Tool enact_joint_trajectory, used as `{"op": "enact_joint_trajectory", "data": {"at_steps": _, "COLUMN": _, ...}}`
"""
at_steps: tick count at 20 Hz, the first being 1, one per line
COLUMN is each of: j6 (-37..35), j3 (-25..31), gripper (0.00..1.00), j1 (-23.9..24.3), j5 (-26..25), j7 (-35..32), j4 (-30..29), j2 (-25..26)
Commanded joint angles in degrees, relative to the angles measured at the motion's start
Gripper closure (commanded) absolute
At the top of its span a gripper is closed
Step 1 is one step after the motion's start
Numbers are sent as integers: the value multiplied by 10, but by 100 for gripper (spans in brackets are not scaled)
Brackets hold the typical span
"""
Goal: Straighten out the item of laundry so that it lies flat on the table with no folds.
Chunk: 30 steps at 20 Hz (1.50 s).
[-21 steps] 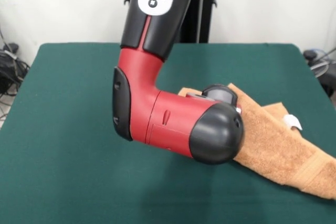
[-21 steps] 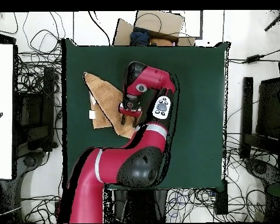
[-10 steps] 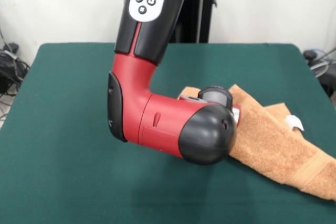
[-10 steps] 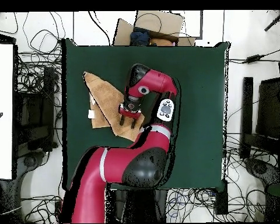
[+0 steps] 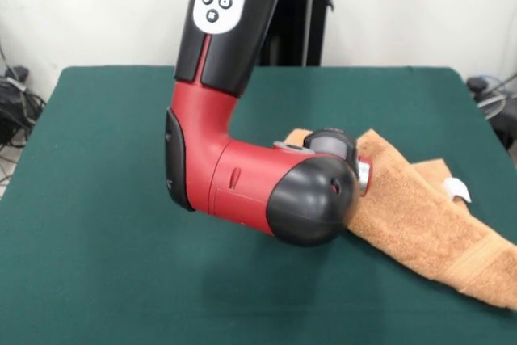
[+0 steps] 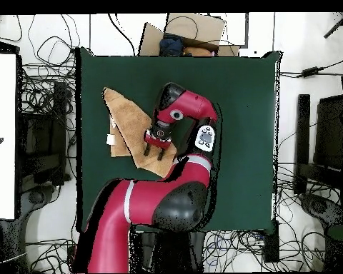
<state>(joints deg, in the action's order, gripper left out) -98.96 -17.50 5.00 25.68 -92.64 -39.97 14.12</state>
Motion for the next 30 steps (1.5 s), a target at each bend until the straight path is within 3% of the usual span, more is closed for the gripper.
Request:
{"op": "enact_joint_trajectory", "data": {"at_steps": 1, "j6": 123, "j3": 85, "gripper": 0, "j1": -8, "j5": -4, "j7": -59, "j4": -153, "j2": 22}}
{"op": "enact_joint_trajectory", "data": {"at_steps": 14, "j6": 181, "j3": 113, "gripper": 0, "j1": -7, "j5": 17, "j7": -67, "j4": -258, "j2": -20}}
{"op": "enact_joint_trajectory", "data": {"at_steps": 30, "j6": 246, "j3": 144, "gripper": 0, "j1": -6, "j5": 61, "j7": -74, "j4": -338, "j2": -34}}
